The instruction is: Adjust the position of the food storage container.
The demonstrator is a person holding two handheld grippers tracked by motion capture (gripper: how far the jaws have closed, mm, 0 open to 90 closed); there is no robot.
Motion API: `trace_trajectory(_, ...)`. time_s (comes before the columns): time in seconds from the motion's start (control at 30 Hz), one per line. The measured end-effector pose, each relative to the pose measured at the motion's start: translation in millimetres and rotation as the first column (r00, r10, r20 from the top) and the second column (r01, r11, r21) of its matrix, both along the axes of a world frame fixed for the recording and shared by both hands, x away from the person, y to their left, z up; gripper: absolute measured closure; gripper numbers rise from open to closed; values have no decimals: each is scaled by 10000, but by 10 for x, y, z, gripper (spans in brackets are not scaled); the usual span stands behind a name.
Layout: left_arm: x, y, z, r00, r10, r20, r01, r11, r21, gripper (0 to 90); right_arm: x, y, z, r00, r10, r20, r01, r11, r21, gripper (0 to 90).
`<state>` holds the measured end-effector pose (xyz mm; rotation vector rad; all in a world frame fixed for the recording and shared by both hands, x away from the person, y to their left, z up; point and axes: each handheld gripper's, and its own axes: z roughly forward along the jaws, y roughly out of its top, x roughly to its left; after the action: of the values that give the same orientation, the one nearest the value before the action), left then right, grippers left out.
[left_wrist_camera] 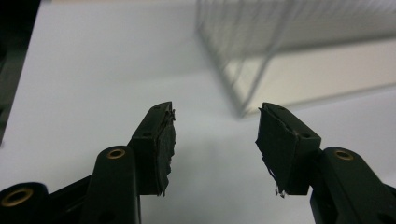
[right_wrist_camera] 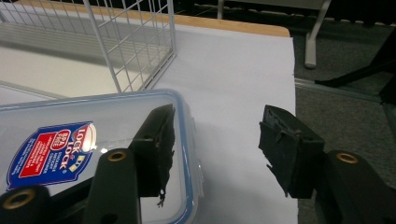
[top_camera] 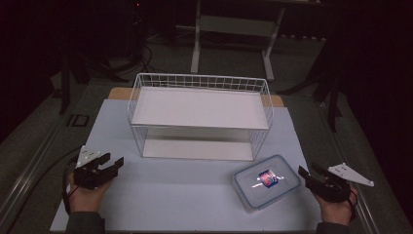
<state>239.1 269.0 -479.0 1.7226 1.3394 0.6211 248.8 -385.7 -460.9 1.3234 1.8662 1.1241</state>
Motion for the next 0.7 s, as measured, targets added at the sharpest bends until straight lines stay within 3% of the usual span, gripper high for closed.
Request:
trace_trajectory(0.17,-112,18,64,9981,-216,569,211,9997,83,454,6,-18,-8,9999,67,-127,-67,10000,53,518)
trace_trajectory(0.33,-87,64,51,9991,-91,407,118,9978,-655,441,88,-48,-74,9983,165,-559,-155,9997,182,648)
trace_trajectory(0.5,-72,81,43,9992,5,390,20,9980,-635,444,176,-72,-152,9918,278,-1245,-241,9992,309,875)
trace_trajectory(0.7,-70,67,40,9992,-58,407,81,9984,-553,447,208,-82,-205,9822,599,-1782,-542,9978,370,898)
